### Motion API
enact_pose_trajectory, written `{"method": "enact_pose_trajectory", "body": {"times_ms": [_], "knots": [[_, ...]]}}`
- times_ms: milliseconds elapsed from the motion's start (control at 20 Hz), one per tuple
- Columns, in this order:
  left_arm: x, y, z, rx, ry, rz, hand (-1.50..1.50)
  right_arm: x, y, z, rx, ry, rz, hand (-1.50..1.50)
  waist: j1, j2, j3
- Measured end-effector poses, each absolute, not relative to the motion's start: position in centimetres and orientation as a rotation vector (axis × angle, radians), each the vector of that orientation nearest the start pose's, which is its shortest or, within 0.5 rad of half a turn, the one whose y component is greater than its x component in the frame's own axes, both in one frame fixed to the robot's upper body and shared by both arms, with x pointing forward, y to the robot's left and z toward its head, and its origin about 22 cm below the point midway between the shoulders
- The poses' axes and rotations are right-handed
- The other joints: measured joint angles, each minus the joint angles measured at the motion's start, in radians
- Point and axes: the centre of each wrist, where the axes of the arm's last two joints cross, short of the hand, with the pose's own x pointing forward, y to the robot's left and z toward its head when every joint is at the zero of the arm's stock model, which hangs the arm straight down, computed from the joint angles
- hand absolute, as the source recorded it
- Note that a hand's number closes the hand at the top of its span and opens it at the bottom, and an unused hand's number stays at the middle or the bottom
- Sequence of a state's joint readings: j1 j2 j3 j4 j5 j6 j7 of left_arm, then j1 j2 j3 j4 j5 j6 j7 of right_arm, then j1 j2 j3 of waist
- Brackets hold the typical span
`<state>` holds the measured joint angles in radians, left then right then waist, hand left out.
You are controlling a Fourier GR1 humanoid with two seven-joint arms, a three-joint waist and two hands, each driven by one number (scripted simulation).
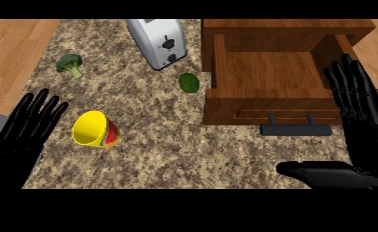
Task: Pick up the cup, place it into the drawer and close the drawer
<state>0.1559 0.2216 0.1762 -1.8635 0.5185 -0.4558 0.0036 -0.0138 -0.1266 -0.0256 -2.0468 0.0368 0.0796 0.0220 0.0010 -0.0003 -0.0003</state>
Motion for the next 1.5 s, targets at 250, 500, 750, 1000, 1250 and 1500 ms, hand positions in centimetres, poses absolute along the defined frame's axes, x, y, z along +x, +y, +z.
{"method": "enact_pose_trajectory", "body": {"times_ms": [250, 500, 750, 1000, 1250, 1500], "knots": [[20.1, 34.0, 3.3, -0.307, -1.772, -0.078, -1.5, 22.2, -24.9, 11.1, -0.088, -2.023, 0.225, -1.5, -0.002, 0.001, 0.0], [20.9, 35.3, 0.1, -0.225, -1.738, -0.074, -1.5, 22.1, -25.8, 11.4, -0.091, -2.031, 0.225, -1.5, -0.004, 0.001, 0.0], [21.9, 36.5, -2.7, -0.16, -1.702, -0.067, -1.5, 22.8, -25.7, 11.4, -0.089, -2.031, 0.228, -1.5, -0.004, 0.001, 0.0], [22.2, 38.0, -6.3, -0.113, -1.667, -0.065, -1.5, 22.8, -26.3, 11.2, -0.083, -2.032, 0.225, -1.5, -0.006, 0.002, 0.0], [23.0, 38.7, -9.0, -0.1, -1.654, -0.043, -1.5, 22.4, -25.9, 11.6, -0.075, -2.029, 0.227, -1.5, -0.008, 0.002, 0.0], [23.0, 39.4, -11.1, -0.055, -1.625, -0.029, -1.5, 22.7, -25.8, 11.3, -0.071, -2.029, 0.227, -1.5, -0.011, 0.003, -0.001]]}}
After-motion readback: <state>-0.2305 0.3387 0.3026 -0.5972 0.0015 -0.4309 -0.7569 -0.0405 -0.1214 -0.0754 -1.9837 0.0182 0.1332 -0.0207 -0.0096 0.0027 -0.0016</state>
